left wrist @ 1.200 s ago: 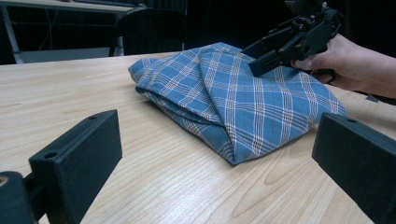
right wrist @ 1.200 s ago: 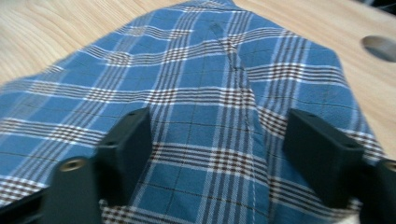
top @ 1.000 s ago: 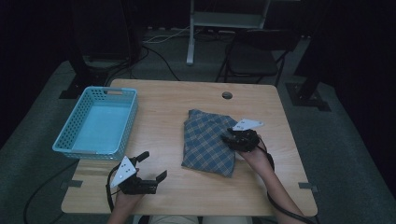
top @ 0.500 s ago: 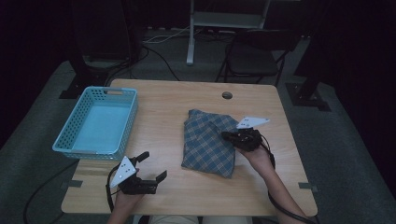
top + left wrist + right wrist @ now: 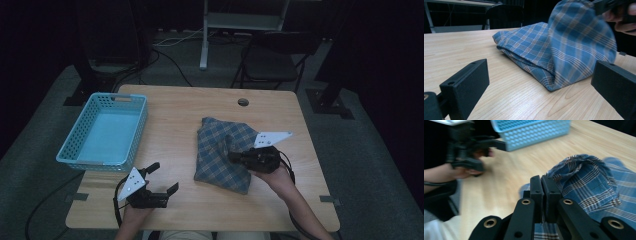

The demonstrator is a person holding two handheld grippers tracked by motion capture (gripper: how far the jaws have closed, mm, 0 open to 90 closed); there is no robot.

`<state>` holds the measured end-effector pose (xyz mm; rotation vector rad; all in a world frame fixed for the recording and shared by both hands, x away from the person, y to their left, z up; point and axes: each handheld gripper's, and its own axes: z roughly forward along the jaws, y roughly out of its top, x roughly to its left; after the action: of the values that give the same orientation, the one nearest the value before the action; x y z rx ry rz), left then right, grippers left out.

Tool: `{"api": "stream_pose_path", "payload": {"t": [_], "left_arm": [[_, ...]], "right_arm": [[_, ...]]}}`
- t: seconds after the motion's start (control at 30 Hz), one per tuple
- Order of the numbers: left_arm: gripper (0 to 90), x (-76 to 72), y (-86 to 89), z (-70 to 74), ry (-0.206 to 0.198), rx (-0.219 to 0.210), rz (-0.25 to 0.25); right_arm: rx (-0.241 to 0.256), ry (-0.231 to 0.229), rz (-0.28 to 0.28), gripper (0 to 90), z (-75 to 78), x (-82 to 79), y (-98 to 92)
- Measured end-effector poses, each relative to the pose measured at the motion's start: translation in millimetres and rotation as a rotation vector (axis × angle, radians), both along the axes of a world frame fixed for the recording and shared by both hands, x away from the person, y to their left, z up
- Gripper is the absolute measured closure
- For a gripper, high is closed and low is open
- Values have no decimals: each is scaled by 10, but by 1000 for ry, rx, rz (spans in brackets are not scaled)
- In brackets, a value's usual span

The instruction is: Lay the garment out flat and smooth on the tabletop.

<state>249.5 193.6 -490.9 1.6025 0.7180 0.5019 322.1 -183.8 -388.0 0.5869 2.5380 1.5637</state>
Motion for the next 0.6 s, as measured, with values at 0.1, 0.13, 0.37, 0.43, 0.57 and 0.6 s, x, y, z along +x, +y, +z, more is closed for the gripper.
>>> {"api": "stream_pose_path", "payload": {"t": [0.1, 0.13, 0.37, 0.43, 0.57, 0.6], "left_arm": [[21, -1, 0, 0, 0, -2, 0], [21, -1, 0, 0, 0, -2, 0], [21, -4, -1, 0, -1, 0, -1], [21, -3, -2, -1, -2, -2, 0], [21, -1, 0, 0, -1, -2, 0], [21, -1, -1, 0, -2, -1, 1]], "right_arm": [[14, 8, 57, 872, 19, -165, 48], [14, 15, 84, 869, 20, -235, 68], [32, 4, 113, 676, 97, -429, 57], [52, 14, 61, 660, 122, -365, -17], [56, 19, -44, 623, 119, -198, -137], [58, 23, -54, 620, 113, -171, -149]]}}
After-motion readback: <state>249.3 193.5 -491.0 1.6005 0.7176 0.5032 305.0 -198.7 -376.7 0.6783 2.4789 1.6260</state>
